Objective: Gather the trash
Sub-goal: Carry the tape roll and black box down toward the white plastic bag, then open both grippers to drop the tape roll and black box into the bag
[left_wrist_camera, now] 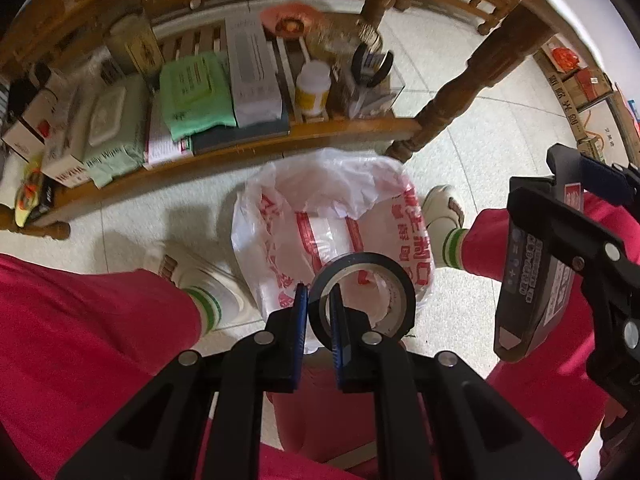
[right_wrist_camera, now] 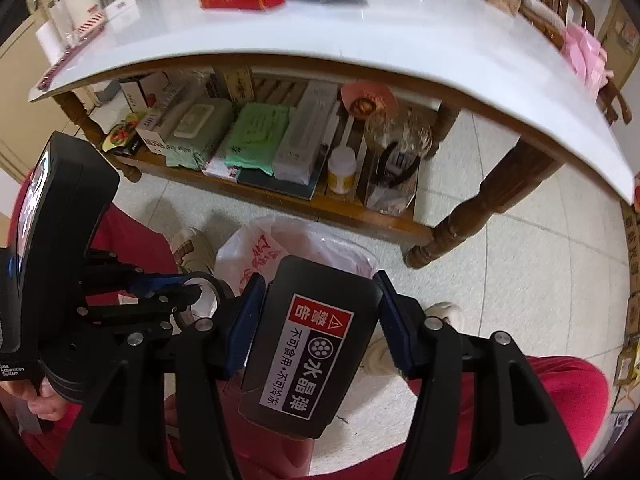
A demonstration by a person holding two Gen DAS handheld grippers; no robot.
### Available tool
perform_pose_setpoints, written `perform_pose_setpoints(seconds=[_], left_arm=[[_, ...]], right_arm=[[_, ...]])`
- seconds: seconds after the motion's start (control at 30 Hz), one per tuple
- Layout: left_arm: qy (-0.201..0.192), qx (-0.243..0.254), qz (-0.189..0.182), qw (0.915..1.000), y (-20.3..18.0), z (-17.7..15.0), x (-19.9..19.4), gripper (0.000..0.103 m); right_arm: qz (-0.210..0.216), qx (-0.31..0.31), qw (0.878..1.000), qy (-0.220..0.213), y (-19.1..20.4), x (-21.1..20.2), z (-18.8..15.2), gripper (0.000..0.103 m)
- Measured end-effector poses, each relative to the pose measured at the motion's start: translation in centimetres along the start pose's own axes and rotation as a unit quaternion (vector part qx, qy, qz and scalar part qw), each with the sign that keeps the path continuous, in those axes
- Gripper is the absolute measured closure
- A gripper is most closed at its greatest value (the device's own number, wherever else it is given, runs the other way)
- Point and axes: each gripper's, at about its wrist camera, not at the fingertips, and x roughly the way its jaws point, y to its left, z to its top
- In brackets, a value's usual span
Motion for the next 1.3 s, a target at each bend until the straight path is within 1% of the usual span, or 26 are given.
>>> perform_pose_setpoints(seconds=[0.33,0.6,0.8,1.07,1.17,1.3], left_arm=[[0.054,-0.029,-0.010,0.9981,1.5,1.4,5.3,0.091],[0.098,-0.054,-0.011,0.9937,2.7,1.8,9.1,0.091],[0.131,-0.071,-0.021,0.9887,3.3,2.6,11.9,0.091],[0.153,-0.072,0.004,0.9856,3.6,2.8,13.9,0.091],[0.159,-0.074,0.004,0.9845,3.8,2.9,14.3,0.091],[0.167,-0.079,0.013,0.9827,4.1,2.8,14.9,0.091]], right_arm=[[-0.003,0.034,0.998,0.052,-1.6,6.2,0.0,0.048],[0.002,0.062,0.993,0.100,-2.2,11.3,-0.3,0.048],[0.004,0.076,0.989,0.129,-2.7,14.0,-0.4,0.048],[0.013,0.075,0.984,0.163,-2.5,17.3,-0.5,0.048],[0.016,0.073,0.983,0.168,-2.5,17.8,-0.5,0.048],[0.020,0.075,0.981,0.176,-2.4,18.4,-0.5,0.048]])
